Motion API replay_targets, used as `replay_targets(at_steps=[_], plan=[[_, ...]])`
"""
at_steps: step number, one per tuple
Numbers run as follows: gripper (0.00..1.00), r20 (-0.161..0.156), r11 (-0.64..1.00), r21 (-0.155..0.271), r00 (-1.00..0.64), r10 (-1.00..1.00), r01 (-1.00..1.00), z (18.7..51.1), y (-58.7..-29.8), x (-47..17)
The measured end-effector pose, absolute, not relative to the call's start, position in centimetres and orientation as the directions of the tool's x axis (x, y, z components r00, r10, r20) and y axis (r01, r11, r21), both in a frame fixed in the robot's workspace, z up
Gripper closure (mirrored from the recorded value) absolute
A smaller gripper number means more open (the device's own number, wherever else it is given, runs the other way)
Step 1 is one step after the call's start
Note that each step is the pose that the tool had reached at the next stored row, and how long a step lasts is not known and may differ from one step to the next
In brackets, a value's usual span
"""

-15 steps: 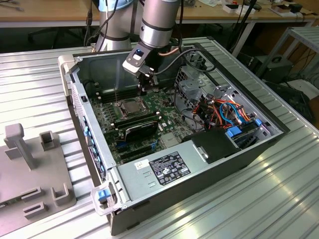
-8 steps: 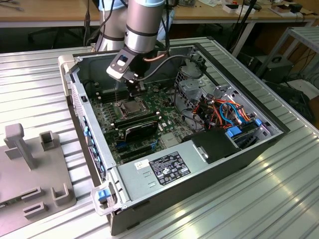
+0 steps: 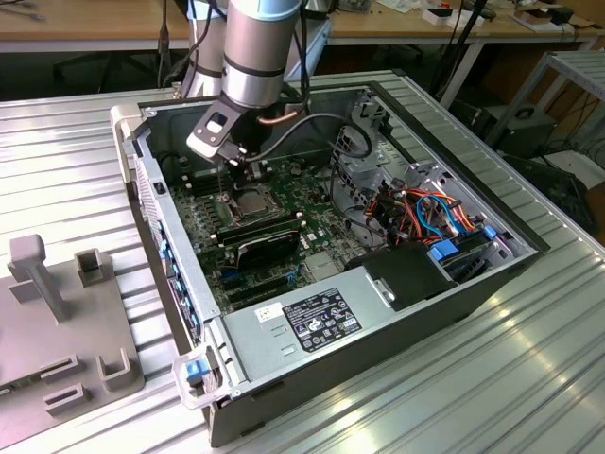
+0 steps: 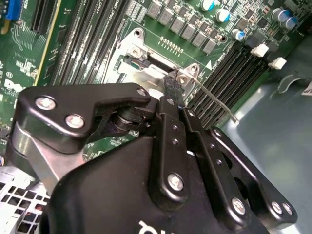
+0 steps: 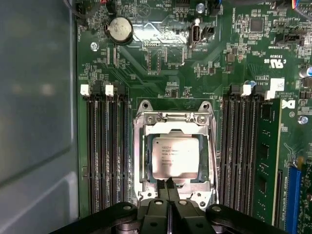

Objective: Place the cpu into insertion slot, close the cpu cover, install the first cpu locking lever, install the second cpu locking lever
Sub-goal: 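Close the cpu cover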

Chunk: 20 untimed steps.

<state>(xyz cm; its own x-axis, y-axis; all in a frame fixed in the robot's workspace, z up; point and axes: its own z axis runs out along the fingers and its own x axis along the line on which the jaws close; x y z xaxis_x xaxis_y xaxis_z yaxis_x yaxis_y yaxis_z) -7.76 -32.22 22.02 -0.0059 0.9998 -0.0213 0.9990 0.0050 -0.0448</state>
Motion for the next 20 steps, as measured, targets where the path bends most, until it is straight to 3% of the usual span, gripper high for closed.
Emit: replay_targets(at_steps=[20], plan=[[0.89, -0.021, 0.005, -0.058, -0.006, 1.0, 0.998, 21.5, -32.4, -7.8]])
